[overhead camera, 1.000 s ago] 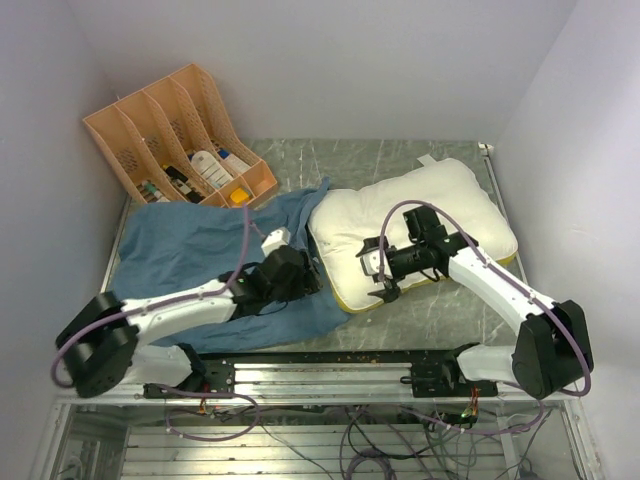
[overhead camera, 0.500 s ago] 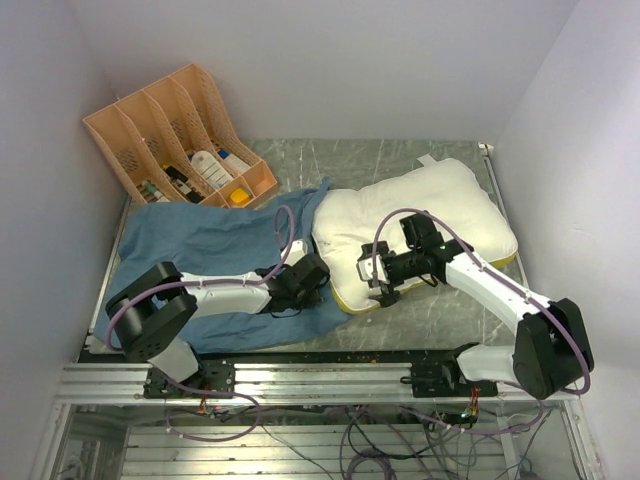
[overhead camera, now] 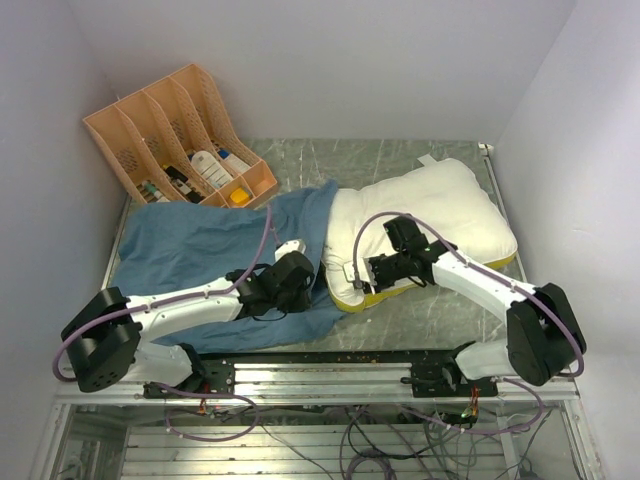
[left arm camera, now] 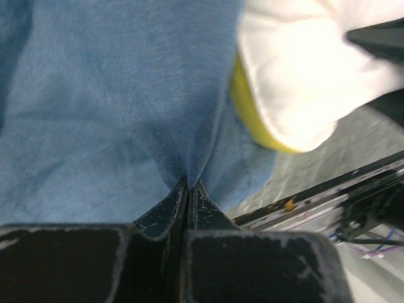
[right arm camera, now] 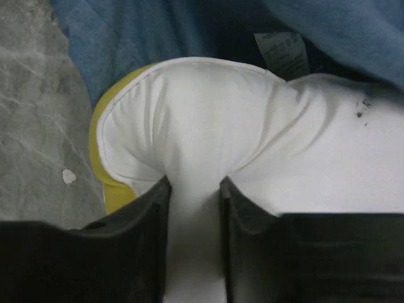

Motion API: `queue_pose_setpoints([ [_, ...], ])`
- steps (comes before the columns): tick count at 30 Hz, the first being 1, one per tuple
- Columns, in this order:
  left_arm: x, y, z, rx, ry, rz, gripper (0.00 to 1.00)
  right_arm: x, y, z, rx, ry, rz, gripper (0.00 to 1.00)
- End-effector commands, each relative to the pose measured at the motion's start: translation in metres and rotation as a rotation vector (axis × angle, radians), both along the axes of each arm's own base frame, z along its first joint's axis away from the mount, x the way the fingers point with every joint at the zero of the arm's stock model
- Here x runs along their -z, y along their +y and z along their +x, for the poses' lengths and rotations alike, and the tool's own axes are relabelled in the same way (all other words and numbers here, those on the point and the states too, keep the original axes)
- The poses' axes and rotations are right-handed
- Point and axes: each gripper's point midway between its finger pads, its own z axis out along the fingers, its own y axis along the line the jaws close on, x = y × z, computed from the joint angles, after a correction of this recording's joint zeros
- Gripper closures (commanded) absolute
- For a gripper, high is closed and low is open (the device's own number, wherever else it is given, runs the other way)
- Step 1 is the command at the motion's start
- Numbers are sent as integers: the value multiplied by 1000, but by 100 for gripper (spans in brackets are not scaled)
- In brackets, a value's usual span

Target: Put the pillow into the pillowcase

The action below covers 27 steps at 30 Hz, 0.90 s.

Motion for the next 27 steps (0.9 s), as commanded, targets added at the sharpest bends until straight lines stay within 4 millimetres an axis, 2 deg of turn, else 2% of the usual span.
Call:
queue_pose_setpoints([
  [1,26,21,-28,74,97,98,93,-2,7,10,49,14,-13,80],
  [3,25,24,-28,77,96,112,93,-2,9,9,48,28,-9,91],
  [5,24,29,-27,71,89,140,92,-5,11,8,50,41,4,93],
  [7,23,37,-24,56,86,192,74,-13,15,6,56,61,28,91],
  [9,20,52,-21,29,81,282,57,-27,20,2,41,84,62,76],
  [10,15,56,-19,25,77,305,53,-36,22,-3,18,90,87,67],
  [12,-5,55,-16,24,54,302,50,-50,25,-16,-34,98,132,46],
  [14,-32,47,-14,31,10,256,49,-56,26,-26,-66,98,164,33],
  [17,-69,29,-11,48,-51,127,47,-51,23,-29,-73,90,158,27],
  [19,-79,21,-9,44,-68,72,47,-45,21,-22,-42,79,136,26],
  [21,-75,22,-8,15,-53,82,46,-38,20,-15,-9,76,120,26],
  [23,-61,25,-5,-28,-37,109,46,-32,18,-12,8,67,114,25],
  [27,-37,9,3,-44,-25,86,45,-14,14,-6,27,47,78,23],
])
